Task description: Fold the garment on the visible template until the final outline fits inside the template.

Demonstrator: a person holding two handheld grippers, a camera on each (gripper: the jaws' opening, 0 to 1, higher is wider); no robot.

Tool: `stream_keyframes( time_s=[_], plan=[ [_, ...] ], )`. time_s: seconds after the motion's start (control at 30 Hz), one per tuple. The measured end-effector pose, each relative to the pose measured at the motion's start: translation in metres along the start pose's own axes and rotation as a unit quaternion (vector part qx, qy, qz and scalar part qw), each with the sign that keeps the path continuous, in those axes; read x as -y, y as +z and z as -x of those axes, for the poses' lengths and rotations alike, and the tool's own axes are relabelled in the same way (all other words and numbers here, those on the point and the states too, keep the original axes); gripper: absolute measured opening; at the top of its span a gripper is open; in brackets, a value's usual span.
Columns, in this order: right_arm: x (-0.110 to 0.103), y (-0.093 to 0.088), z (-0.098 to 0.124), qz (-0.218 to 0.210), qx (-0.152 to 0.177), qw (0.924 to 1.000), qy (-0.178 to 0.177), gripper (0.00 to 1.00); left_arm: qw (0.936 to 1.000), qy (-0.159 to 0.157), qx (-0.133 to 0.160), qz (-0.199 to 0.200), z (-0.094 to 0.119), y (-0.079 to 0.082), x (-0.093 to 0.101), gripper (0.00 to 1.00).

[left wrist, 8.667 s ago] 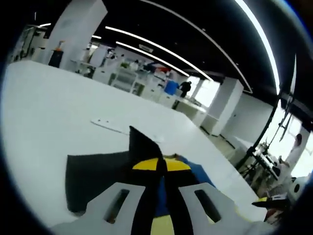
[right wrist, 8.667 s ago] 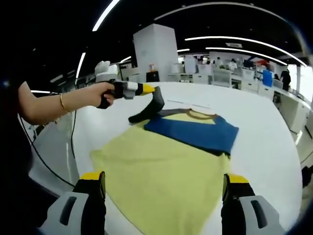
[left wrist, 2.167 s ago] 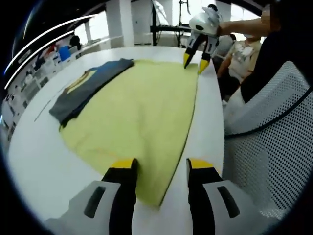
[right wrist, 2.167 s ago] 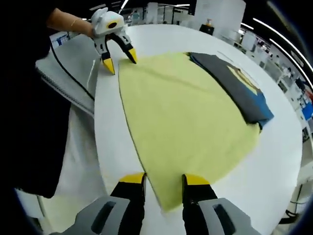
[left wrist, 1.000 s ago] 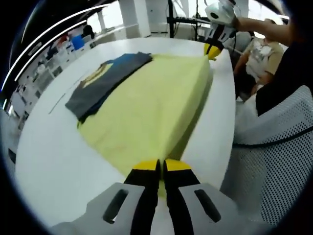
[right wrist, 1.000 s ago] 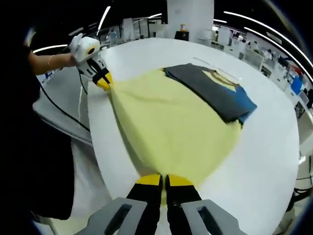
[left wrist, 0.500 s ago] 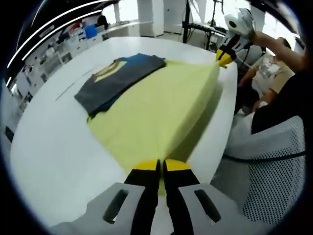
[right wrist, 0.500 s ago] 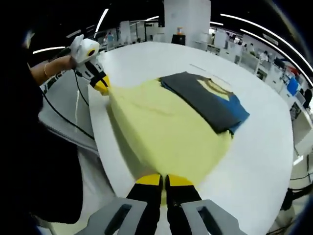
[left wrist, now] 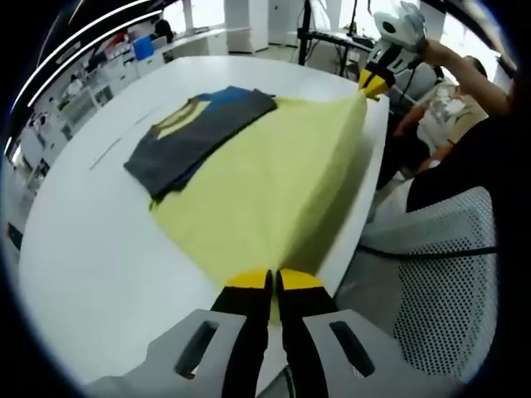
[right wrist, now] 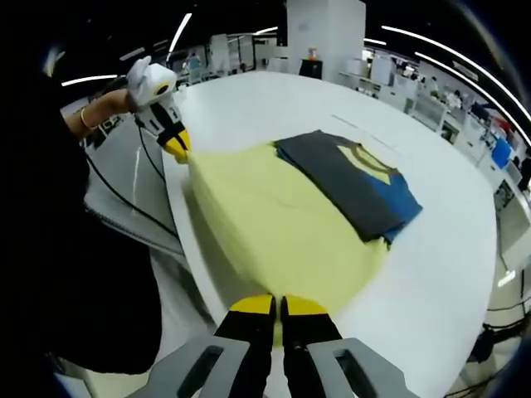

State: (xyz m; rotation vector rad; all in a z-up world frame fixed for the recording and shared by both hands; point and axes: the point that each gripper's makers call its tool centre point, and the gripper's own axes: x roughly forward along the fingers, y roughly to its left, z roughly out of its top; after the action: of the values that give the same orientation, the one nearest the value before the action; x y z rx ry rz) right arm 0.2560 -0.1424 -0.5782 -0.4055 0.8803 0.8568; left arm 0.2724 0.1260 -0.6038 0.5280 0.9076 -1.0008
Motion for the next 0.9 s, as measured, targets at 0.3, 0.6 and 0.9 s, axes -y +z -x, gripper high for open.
stream_keyframes(
  time_s=[0.3,0.6,0.9],
  plan=[
    [-0.006,-0.001,0.005,0.007,-0.012,0.9999,0.006,0.0,0.9999,-0.008,-0.005,0.01,0.01,0.002,0.004,0.0],
    [-0.007,0.006,0.015,0.003,-0.016,0.9999,0.005,0.0,1.0,-0.007,-0.002,-0.003,0.022,0.009,0.003,0.0],
    [-0.006,0.016,0.027,0.008,-0.016,0.9998,0.0,0.0,0.9999,-0.013,0.002,-0.01,0.036,0.019,0.003,0.0]
  ],
)
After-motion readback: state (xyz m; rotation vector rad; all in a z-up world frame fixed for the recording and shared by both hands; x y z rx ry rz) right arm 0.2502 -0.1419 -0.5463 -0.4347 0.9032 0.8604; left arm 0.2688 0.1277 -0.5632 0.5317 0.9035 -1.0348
